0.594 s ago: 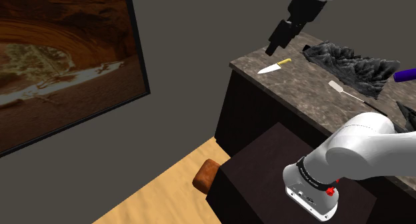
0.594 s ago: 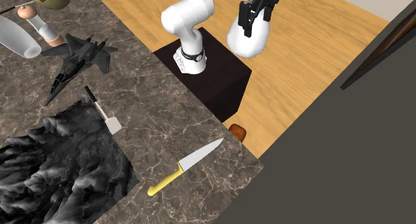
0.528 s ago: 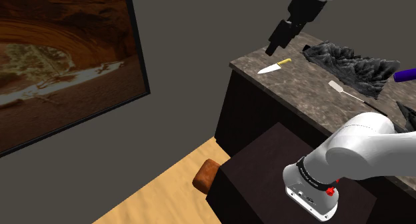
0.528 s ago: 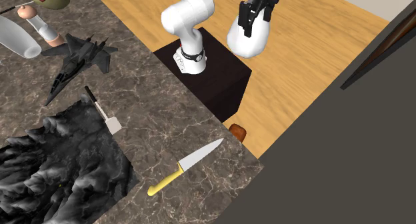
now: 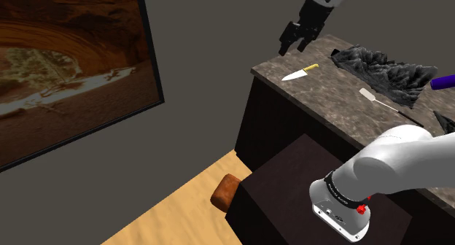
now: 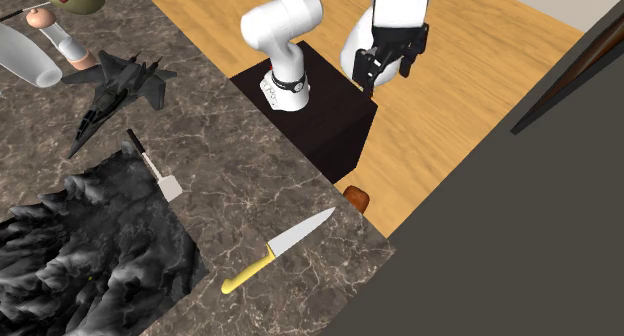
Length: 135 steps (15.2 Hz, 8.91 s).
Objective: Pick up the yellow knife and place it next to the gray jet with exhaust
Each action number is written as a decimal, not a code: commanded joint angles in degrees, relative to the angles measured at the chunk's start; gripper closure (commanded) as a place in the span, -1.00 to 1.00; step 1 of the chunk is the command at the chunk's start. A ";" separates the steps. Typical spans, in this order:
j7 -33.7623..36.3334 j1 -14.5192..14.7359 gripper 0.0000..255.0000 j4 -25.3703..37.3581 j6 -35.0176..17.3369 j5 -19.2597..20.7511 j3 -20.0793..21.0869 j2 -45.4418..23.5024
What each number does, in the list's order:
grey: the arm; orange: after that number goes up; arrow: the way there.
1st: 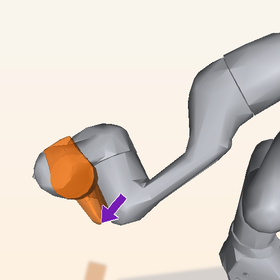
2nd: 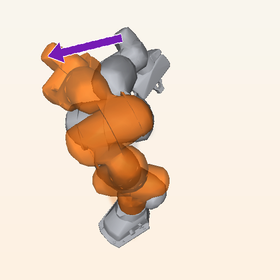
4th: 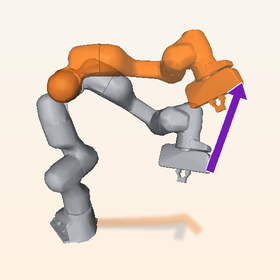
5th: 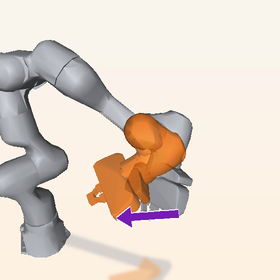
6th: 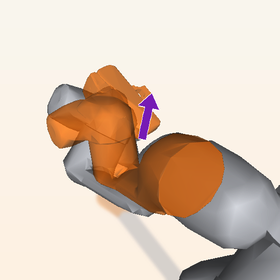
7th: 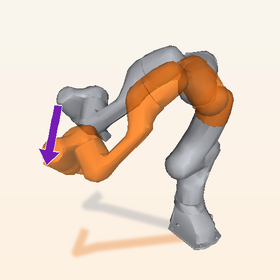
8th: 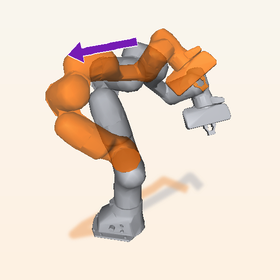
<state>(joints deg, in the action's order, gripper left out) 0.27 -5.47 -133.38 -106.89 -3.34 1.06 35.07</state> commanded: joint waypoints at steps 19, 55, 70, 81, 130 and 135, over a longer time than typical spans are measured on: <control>14.82 -12.60 -1.00 13.06 -15.28 2.80 -8.24 -30.96; 22.11 -20.50 1.00 22.58 -24.61 -1.65 -14.98 -52.51; 23.07 -20.12 1.00 26.57 -16.54 -0.13 -15.49 -48.30; 23.62 -19.97 1.00 31.90 -8.78 0.75 -15.71 -45.77; 0.89 -41.63 1.00 -14.78 1.02 25.62 -32.05 14.21; 1.03 -42.06 1.00 -18.13 -2.89 26.94 -33.58 13.66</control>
<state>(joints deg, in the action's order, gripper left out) 1.28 -47.39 -150.62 -108.73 23.22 -32.09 48.86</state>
